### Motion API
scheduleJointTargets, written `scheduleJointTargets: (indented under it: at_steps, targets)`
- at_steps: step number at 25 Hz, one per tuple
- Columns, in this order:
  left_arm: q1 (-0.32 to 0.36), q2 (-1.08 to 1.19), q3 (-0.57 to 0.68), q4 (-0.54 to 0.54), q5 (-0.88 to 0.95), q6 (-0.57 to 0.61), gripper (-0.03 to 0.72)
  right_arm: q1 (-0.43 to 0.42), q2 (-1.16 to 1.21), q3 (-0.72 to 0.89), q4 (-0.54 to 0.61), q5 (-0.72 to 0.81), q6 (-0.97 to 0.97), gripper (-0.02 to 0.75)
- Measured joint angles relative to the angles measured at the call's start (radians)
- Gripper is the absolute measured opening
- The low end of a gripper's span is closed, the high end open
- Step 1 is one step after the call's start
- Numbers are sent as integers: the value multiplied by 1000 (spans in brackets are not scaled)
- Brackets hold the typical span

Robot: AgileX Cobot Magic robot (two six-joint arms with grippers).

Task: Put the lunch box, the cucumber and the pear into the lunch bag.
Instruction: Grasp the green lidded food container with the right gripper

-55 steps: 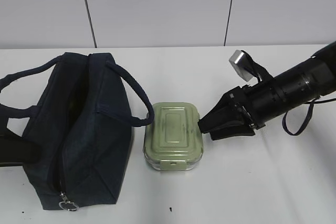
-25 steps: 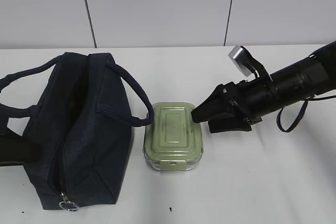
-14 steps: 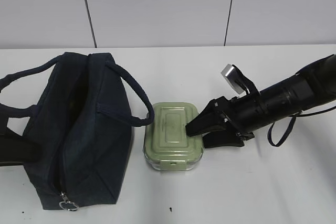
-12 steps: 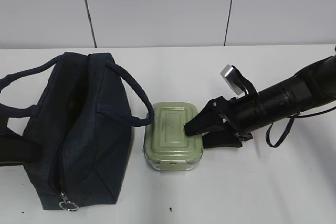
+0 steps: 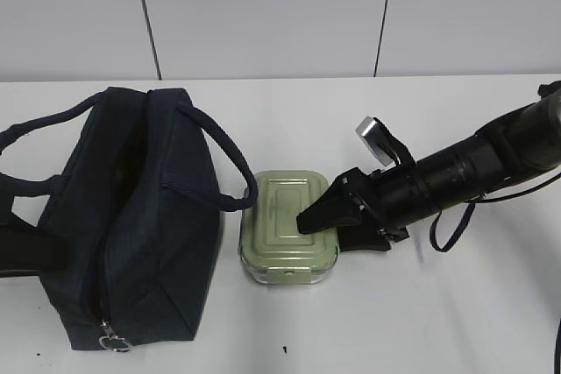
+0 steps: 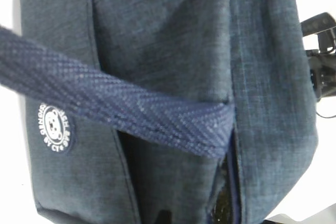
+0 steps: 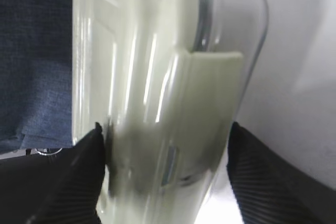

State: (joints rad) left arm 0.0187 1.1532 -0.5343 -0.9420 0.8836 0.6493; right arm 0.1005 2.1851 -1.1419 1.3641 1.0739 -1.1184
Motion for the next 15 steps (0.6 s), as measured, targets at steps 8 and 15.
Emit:
scheduleJointTargets:
  at_steps: [8, 15]
  targets:
    - [0, 0, 0, 0, 1, 0, -13, 0, 3, -35, 6, 2, 0, 411]
    - [0, 0, 0, 0, 1, 0, -13, 0, 4, -35, 6, 19, 0, 380]
